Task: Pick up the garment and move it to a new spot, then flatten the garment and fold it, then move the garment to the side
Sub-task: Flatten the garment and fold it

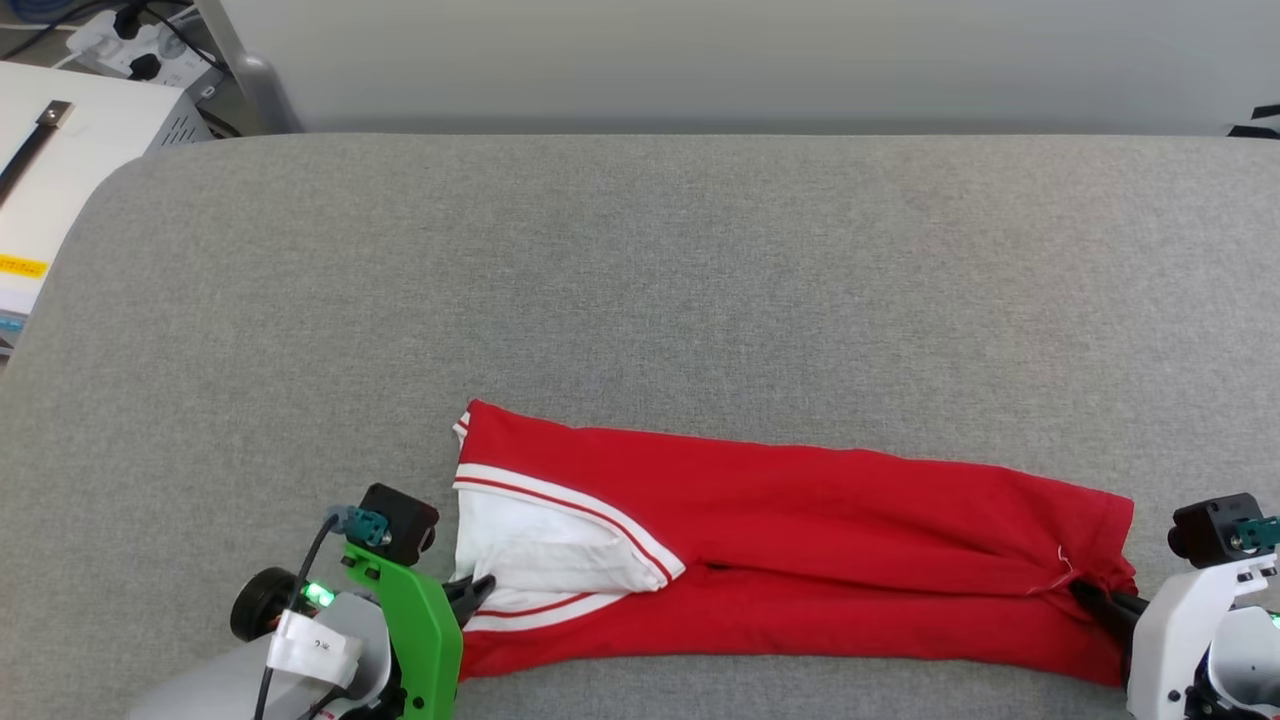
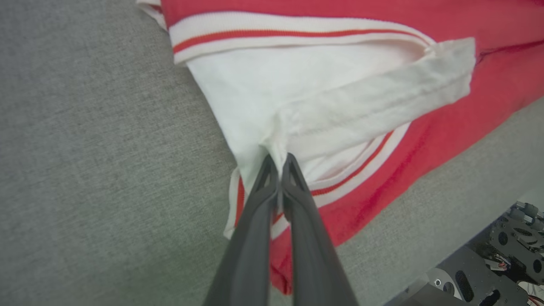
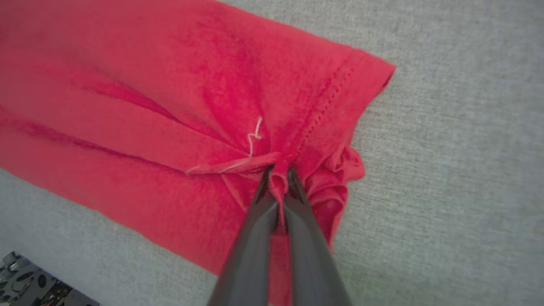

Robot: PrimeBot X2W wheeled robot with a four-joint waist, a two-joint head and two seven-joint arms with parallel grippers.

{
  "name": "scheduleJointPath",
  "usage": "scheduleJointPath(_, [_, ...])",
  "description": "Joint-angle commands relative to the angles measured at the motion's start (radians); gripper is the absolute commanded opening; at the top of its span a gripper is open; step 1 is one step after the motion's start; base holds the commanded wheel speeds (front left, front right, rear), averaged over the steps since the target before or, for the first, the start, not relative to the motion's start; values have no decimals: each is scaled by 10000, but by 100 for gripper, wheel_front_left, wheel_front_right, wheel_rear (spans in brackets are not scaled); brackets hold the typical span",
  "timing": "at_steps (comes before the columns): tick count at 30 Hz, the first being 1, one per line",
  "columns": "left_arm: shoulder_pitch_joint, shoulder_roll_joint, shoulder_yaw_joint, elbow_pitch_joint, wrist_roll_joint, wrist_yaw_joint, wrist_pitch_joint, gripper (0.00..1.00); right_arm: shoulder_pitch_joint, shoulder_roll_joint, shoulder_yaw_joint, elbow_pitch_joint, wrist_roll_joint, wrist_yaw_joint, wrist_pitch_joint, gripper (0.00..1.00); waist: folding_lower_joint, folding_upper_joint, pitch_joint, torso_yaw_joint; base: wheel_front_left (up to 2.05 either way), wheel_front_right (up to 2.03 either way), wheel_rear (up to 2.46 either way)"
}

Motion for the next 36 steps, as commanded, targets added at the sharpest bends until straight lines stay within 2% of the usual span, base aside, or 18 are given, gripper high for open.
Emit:
scheduleJointPath(1, [196,-105,29,178,54,-6,-120,11,-8,110,0,169,-85,-6,-128,36,1,0,9,-50,0,0,0])
scheduleJointPath(2, [203,-148,60,259,104,50,-258,100,-42,173,-28,240,-112,-6,-229,100,1,0,-14,-76,0,0,0])
scheduleJointPath(5, [352,-243,330,363,75,265,-904,100,-75,299,-131,244,-178,-6,-615,100,1,0,-220,-169,0,0,0])
scheduleJointPath(10, [672,-155,659,201,144,684,-1868,100,327,134,-390,-368,-204,-6,-975,100,1,0,-646,-253,0,0,0])
scheduleJointPath(15, [1069,-82,1231,-219,226,1408,-2747,100,1006,-71,-1159,-1387,-294,-6,-1084,100,1,0,-913,-317,0,0,0])
scheduleJointPath(20, [1506,-99,2062,-587,735,2152,-3011,100,1579,-89,-2013,-2410,-589,-6,-912,100,1,0,-1004,-346,0,0,0])
scheduleJointPath(28, [2951,-696,5151,-1623,3167,2920,-3030,100,1954,144,-3638,-3580,-1103,-6,-69,100,1,0,-982,-275,0,0,0])
scheduleJointPath(33, [4043,-1360,6912,-2144,4750,3007,-3031,100,1927,167,-4129,-3523,-860,-6,1181,100,1,0,-874,-110,0,0,0])
scheduleJointPath(36, [4658,-1895,7911,-2428,5672,2975,-3031,100,1908,56,-4090,-3253,-424,-6,2425,100,1,0,-726,11,0,0,0])
